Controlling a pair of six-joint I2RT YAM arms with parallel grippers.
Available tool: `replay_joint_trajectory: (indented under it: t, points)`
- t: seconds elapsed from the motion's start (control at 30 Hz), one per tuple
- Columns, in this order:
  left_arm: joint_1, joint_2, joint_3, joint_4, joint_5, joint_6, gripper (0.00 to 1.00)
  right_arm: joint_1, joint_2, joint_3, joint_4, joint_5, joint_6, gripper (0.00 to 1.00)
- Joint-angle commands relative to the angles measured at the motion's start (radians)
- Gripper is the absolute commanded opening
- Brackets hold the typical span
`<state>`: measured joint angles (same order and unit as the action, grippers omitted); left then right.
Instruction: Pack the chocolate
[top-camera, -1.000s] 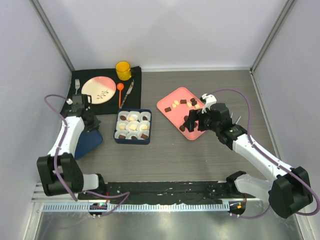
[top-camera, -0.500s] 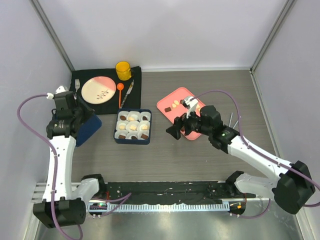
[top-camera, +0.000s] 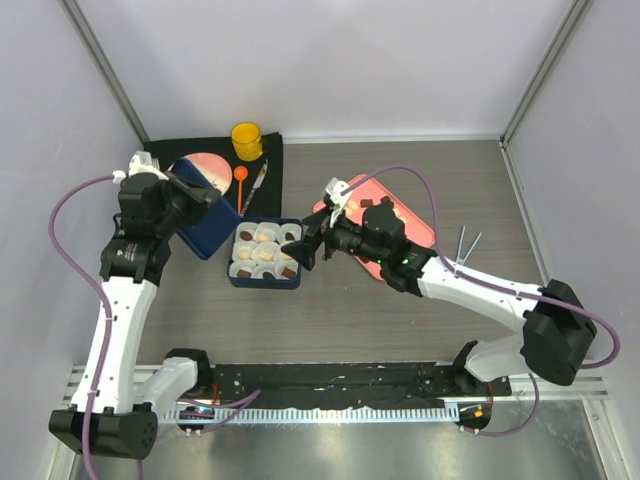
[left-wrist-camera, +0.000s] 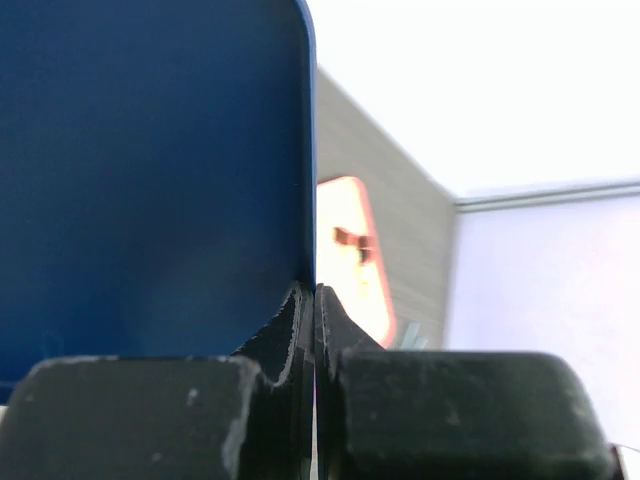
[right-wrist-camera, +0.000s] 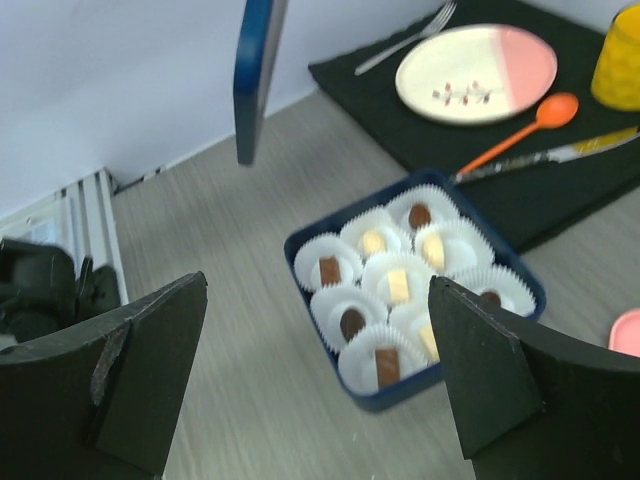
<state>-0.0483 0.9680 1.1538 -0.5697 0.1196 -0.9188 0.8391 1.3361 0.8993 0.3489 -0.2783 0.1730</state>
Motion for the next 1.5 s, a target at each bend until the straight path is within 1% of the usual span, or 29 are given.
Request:
replay_joint_trajectory:
  t: [0.0,0.13,0.2,0.23,0.37,0.67,0.87,0.93,0.97,1.03,1.07,1.13,1.23,1.27,1.33,1.37,1.47]
  points:
    - [-0.091,0.001,0.034,0.217,-0.035,-0.14,0.0,0.051,0.057,0.059,0.232,0.186,-0.04,0.98]
    - [-0.166,0.038,0.058,0.319,-0.08,-0.204,0.0,0.074,0.112,0.07,0.329,0.267,-0.047,0.97]
    - [-0.206,0.055,0.067,0.352,-0.097,-0.233,0.0,0.074,0.138,0.073,0.378,0.274,-0.055,0.97]
    - [-0.22,0.058,0.073,0.379,-0.112,-0.242,0.0,0.075,0.144,0.076,0.389,0.307,-0.062,0.97]
    - [-0.272,0.086,0.089,0.422,-0.149,-0.273,0.0,0.075,0.187,0.11,0.426,0.31,-0.086,0.96]
    - [-0.36,0.121,0.098,0.498,-0.175,-0.339,0.0,0.077,0.258,0.17,0.499,0.326,-0.151,0.89]
    - [-0.387,0.115,0.086,0.539,-0.17,-0.38,0.0,0.074,0.273,0.182,0.542,0.318,-0.153,0.8]
    - [-0.394,0.113,0.083,0.547,-0.166,-0.385,0.0,0.075,0.275,0.188,0.539,0.309,-0.156,0.76]
    - [-0.401,0.113,0.081,0.55,-0.164,-0.39,0.0,0.074,0.275,0.19,0.539,0.307,-0.156,0.72]
    - [-0.406,0.113,0.078,0.556,-0.156,-0.397,0.0,0.074,0.273,0.188,0.541,0.309,-0.161,0.69]
    - [-0.412,0.113,0.078,0.556,-0.153,-0.4,0.0,0.074,0.27,0.191,0.541,0.31,-0.167,0.63]
    - [-0.418,0.112,0.07,0.562,-0.144,-0.41,0.0,0.074,0.267,0.193,0.541,0.318,-0.168,0.6]
    - [-0.426,0.103,0.049,0.565,-0.136,-0.428,0.0,0.075,0.264,0.197,0.533,0.327,-0.201,0.49]
    - [-0.429,0.098,0.044,0.565,-0.135,-0.43,0.0,0.074,0.259,0.196,0.53,0.329,-0.204,0.43]
    - [-0.43,0.086,0.035,0.564,-0.136,-0.425,0.0,0.074,0.255,0.197,0.522,0.33,-0.22,0.35]
    - [-0.43,0.078,0.032,0.567,-0.135,-0.422,0.0,0.074,0.252,0.196,0.512,0.333,-0.225,0.28]
    - [-0.43,0.058,0.029,0.533,-0.141,-0.394,0.02,0.074,0.236,0.194,0.487,0.341,-0.256,0.17]
